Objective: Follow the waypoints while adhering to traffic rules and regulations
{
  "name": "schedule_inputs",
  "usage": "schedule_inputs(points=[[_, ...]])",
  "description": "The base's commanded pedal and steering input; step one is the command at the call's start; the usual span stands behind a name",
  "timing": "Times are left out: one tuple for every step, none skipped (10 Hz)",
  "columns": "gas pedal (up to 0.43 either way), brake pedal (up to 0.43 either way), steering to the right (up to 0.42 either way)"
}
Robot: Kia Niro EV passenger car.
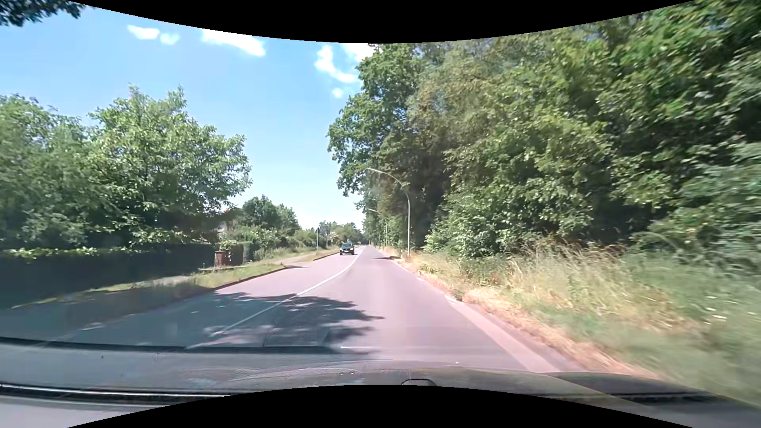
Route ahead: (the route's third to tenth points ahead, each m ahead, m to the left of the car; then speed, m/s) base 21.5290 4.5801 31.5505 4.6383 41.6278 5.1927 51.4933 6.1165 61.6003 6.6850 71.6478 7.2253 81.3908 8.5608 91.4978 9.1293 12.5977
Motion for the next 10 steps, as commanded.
schedule_inputs(points=[[0.220, 0.000, -0.018], [0.220, 0.000, -0.018], [0.220, 0.000, -0.018], [0.228, 0.000, -0.018], [0.228, 0.000, -0.018], [0.228, 0.000, -0.018], [0.228, 0.000, -0.018], [0.228, 0.000, -0.018], [0.228, 0.000, -0.017], [0.228, 0.000, -0.017]])
